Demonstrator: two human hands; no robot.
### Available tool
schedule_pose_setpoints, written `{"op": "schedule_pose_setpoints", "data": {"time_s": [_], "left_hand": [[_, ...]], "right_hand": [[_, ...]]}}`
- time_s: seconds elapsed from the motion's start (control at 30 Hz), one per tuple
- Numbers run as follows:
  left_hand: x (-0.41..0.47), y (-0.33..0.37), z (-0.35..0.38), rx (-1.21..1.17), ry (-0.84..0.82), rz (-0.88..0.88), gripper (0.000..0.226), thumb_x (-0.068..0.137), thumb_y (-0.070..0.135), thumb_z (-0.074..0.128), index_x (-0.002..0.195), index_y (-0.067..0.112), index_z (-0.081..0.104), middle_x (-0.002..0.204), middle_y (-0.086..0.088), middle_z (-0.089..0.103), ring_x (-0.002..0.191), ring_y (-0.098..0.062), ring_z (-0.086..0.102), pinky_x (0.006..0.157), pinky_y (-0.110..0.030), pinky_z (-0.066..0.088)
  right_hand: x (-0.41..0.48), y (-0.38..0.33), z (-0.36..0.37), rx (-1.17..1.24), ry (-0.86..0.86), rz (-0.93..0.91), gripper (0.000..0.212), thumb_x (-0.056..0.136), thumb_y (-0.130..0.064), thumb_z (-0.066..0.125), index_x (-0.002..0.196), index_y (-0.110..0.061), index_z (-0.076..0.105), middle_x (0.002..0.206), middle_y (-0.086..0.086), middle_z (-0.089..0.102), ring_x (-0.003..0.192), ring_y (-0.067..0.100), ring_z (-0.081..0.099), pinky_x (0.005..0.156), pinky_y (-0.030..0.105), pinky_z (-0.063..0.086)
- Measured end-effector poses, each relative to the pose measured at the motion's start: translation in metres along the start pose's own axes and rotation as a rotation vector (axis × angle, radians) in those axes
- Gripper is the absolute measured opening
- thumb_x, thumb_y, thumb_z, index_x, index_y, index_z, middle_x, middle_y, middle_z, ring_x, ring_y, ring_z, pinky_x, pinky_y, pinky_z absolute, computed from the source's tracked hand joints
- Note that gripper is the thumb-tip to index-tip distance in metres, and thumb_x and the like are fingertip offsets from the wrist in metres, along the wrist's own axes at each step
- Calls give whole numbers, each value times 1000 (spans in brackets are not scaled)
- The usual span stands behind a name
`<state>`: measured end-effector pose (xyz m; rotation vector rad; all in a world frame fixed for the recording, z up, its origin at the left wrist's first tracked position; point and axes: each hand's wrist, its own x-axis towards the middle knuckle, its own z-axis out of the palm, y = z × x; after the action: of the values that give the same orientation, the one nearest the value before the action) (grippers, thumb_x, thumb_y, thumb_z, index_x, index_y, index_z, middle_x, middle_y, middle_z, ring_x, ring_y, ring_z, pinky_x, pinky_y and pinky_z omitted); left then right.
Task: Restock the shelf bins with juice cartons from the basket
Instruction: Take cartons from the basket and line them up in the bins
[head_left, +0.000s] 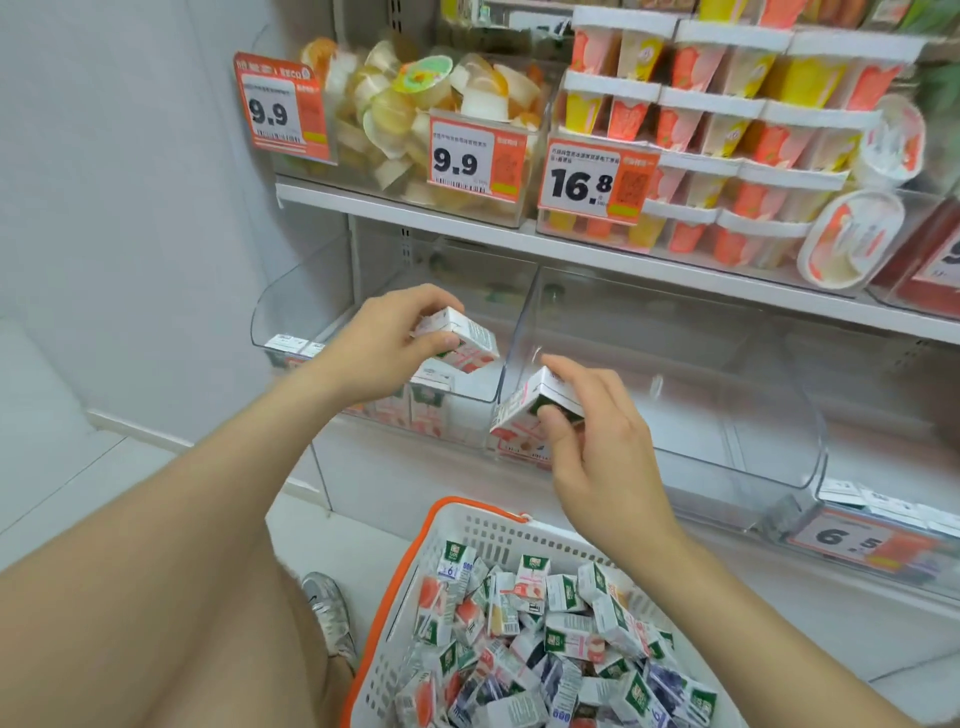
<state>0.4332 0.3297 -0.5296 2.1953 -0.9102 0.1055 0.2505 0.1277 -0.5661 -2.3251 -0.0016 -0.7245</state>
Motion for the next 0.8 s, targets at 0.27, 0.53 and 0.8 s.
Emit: {"op": "schedule_pose_setpoints", "data": {"time_s": [0.27,0.53,0.8], "left_hand": [[37,-1,49,379,-540,-74,36,107,35,53,143,35,58,143,-1,57,143,-30,43,116,-52,33],[44,13,54,457,-676,-219,49,108,27,29,153,39,46,164,11,37,152,-22,31,124,-52,15],[31,-23,7,379,-318,-203,44,100,30,37,138,35,58,137,2,62,131,-28,53,112,-53,38]], "right_hand": [[-5,19,-1,-65,-19,52,42,107,-19,55,148,-22,53,128,-8,55,106,-4,52,89,3,35],[-10,23,-1,-55,-25,69,42,106,-17,57,148,-21,53,127,-6,56,103,-14,51,89,0,34],[25,-8,21,75,80,-5,31,103,-23,63,134,-22,60,117,-6,59,105,6,58,77,12,48]]}}
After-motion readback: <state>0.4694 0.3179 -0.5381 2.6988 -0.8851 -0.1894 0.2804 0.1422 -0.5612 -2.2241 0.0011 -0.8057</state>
